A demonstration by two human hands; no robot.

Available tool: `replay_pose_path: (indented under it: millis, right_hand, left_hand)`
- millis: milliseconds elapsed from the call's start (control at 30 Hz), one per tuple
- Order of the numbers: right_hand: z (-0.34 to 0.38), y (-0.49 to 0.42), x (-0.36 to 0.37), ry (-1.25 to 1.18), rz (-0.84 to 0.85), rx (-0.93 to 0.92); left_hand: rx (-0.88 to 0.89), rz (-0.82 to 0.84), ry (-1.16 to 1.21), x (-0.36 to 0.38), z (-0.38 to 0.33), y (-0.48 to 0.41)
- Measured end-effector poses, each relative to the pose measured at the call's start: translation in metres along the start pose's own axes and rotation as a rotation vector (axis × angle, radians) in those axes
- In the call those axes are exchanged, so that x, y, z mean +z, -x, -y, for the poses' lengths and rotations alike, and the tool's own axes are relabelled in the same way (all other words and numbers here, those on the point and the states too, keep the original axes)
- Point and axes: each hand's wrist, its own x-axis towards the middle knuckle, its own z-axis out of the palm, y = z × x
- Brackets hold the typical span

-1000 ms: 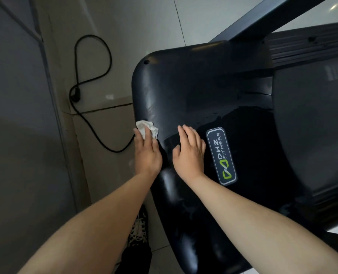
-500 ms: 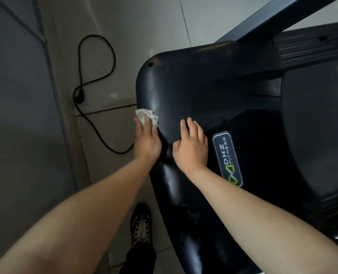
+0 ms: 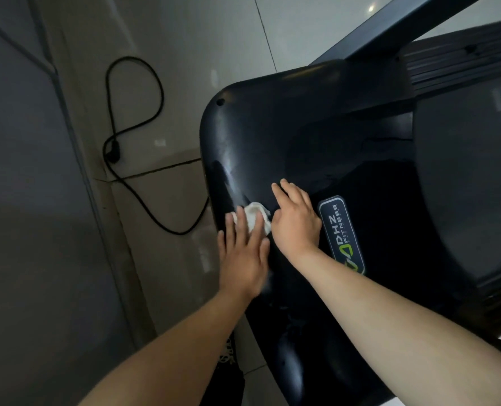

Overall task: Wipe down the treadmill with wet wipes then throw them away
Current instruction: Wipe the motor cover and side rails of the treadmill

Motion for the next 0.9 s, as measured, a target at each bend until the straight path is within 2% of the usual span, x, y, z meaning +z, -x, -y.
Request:
replay_pose_path:
  millis: [167,367,433,533,733,900]
  right_hand:
    - [0.000,0.002,-0.006,-0.018,0.054,0.015]
    - [-0.009,0.005,-0.006,-0.012,0.052,-0.054]
    - [-0.015,0.004,-0.005,-0.004,0.056,-0.086]
    - [-0.020,0.006,-0.003,-0.027,0.053,-0.101]
    - [-0.016,0.003,-0.002,-0.075,0.037,-0.057]
    - [-0.021,-0.005,0.002,-0.148,-0.088,-0.116]
  left_hand:
    - [0.066,0.047,-0.149,-0.014,0.013,-0.008]
    - [-0.204,-0.007,0.080,-0.066,0.013,-0.083]
    - [-0.221,-0.019,0.113,-0.068,0.014,-0.091]
    - [-0.176,-0.020,0.110,-0.050,0.010,-0.068]
    - [0.099,0.102,-0.109,-0.006,-0.001,0.005]
    - [0.138,0.092,-0.223,-0.020,0.012,-0.013]
